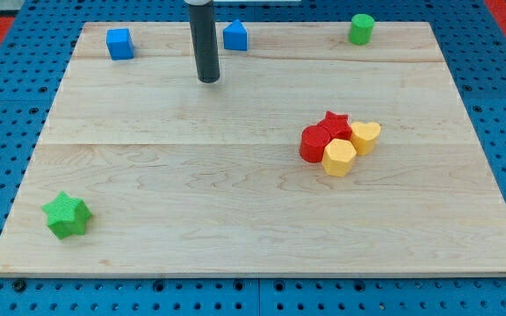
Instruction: Move your hand to the top right
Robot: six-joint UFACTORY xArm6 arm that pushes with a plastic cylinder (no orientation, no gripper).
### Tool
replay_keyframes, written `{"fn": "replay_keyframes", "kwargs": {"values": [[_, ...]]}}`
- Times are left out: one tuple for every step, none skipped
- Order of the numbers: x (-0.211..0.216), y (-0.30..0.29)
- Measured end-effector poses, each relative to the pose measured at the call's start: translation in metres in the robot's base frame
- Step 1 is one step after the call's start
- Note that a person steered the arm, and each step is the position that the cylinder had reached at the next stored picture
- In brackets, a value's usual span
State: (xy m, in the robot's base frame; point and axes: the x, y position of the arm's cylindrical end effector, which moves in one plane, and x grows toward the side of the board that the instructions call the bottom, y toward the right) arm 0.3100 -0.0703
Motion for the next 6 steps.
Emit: {"fn": "replay_keyframes", "kwargs": {"values": [[-0.013,-0.007],[-0.01,-0.007],[-0.006,-0.002],[0.028,0.039],[0.03,0.092],[0.01,0.153]]}}
